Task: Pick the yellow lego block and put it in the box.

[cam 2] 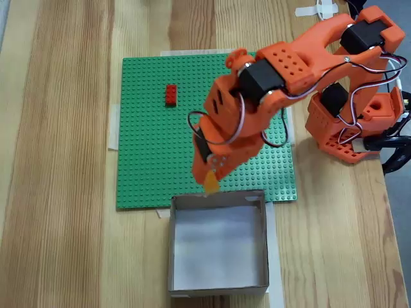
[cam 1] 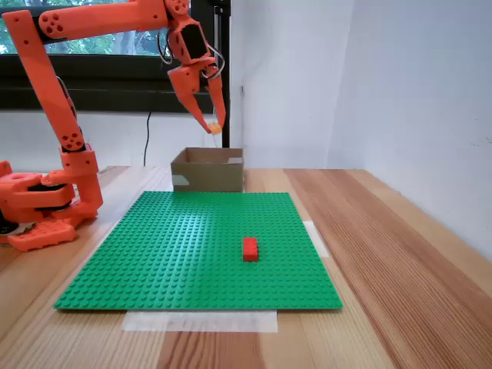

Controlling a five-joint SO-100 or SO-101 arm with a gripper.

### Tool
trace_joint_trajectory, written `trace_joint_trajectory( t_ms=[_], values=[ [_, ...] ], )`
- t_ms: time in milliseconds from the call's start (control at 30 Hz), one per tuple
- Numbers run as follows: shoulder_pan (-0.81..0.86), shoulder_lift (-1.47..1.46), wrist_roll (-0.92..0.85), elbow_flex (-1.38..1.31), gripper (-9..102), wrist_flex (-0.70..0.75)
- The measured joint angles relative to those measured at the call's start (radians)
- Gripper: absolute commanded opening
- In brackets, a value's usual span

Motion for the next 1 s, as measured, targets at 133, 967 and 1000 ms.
trace_joint_trajectory(
  t_ms=[133,967,1000],
  values=[
    [-0.038,0.0,0.008,-0.029,3,0.002],
    [-0.195,-0.285,0.066,-0.202,3,-0.006],
    [-0.198,-0.293,0.063,-0.202,3,-0.012]
  ],
)
